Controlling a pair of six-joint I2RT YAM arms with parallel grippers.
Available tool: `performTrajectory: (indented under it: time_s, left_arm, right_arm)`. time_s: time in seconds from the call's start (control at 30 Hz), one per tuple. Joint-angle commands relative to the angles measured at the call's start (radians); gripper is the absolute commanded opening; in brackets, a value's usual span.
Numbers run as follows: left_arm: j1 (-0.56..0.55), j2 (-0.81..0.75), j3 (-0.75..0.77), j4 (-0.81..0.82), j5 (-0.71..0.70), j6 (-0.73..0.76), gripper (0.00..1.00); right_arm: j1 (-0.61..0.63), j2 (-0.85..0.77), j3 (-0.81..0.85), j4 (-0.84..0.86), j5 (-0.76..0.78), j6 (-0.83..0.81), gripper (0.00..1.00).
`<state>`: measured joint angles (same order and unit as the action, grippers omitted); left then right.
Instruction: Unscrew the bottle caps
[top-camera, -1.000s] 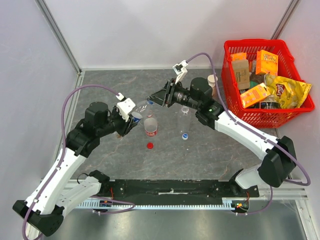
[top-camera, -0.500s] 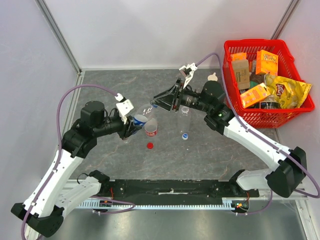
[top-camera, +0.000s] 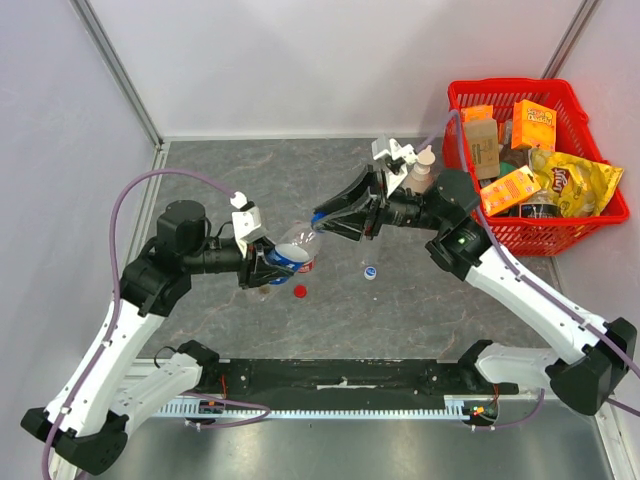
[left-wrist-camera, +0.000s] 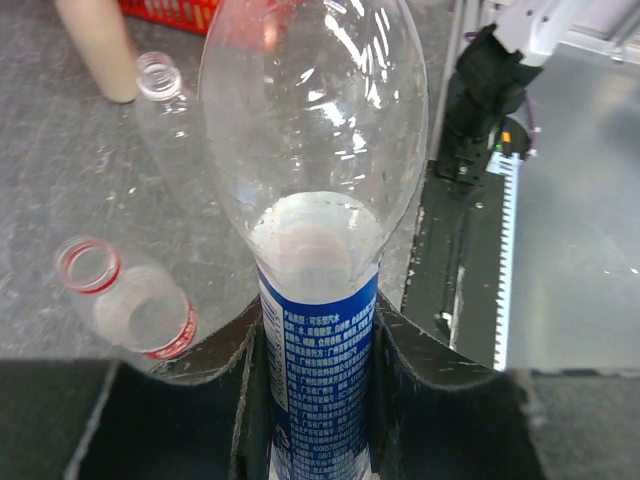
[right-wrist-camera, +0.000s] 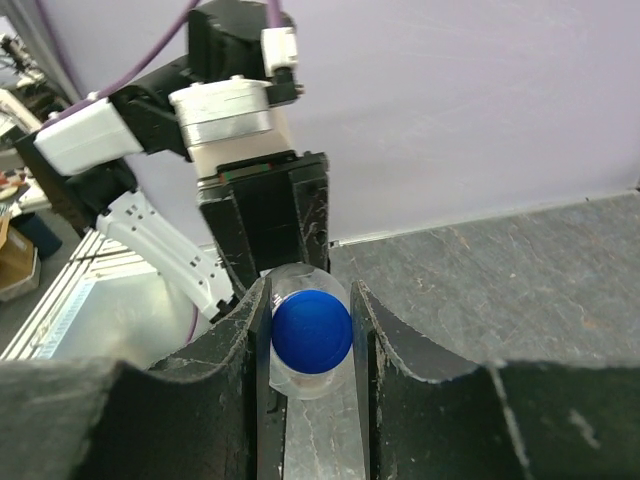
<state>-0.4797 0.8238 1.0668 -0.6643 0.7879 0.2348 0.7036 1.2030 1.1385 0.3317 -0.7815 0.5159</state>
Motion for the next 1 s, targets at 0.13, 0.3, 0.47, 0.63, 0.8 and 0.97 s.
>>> performTrajectory:
  time_s: [0.13,0.3,0.47,0.63,0.8,0.97]
  left_arm:
    - [-0.007,0.023,0.033,0.111,0.329,-0.045,0.25]
    - [-0.007,0.037,0.035,0.134,0.438,-0.055,0.25]
    - [-0.007,0.043,0.032,0.16,0.494,-0.078,0.25]
    - [-0.005,0.043,0.019,0.21,0.579,-0.123,0.25]
    - [-0.005,0.029,-0.013,0.281,0.582,-0.164,0.25]
    - [-0.007,0.029,-0.028,0.281,0.547,-0.164,0.25]
  right_arm:
    - [0.022,-0.059,-0.032,0.03,-0.165,-0.085,0.0]
    - [0.022,-0.092,-0.052,0.055,-0.208,-0.109,0.0]
    - [0.022,-0.117,-0.078,0.095,-0.225,-0.119,0.0]
    - [0.022,-0.134,-0.112,0.181,-0.259,-0.093,0.0]
    - [0.022,-0.148,-0.128,0.207,-0.24,-0.085,0.0]
    - [0.022,-0.151,-0.126,0.207,-0.197,-0.071,0.13]
